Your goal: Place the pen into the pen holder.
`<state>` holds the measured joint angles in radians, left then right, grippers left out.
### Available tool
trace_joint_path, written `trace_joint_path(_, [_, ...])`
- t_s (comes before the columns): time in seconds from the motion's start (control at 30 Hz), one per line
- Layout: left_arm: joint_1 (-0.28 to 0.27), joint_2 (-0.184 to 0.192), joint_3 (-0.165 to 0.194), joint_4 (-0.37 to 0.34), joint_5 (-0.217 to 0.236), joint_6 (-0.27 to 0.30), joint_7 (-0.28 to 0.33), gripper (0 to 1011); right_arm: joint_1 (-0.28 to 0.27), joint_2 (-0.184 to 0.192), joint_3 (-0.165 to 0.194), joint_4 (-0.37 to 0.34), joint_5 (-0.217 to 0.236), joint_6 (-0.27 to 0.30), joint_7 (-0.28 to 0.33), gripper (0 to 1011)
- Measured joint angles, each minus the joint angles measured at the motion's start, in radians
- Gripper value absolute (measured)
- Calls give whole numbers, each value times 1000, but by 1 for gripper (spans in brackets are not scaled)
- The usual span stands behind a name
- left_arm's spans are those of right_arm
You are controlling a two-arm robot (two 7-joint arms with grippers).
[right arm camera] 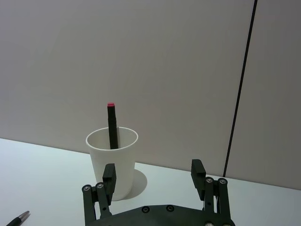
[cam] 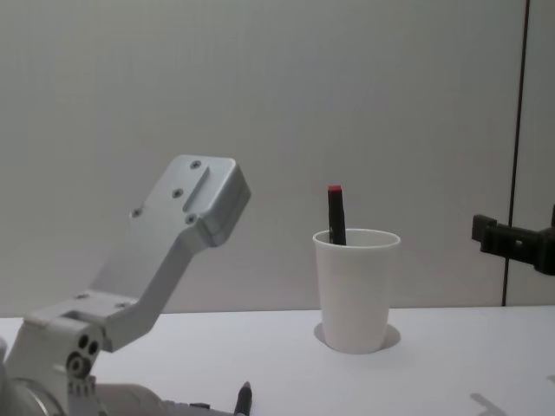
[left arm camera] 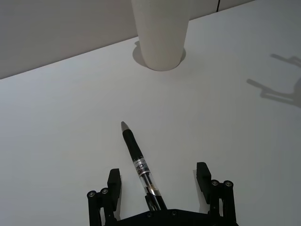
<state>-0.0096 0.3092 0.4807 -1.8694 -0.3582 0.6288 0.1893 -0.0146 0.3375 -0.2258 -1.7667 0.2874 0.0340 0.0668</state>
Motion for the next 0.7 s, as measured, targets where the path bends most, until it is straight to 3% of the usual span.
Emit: trace_joint_path(0.7, [5,-9,-13,4,-8,5,2,1001,0,0,0,0,0,0,0,1001])
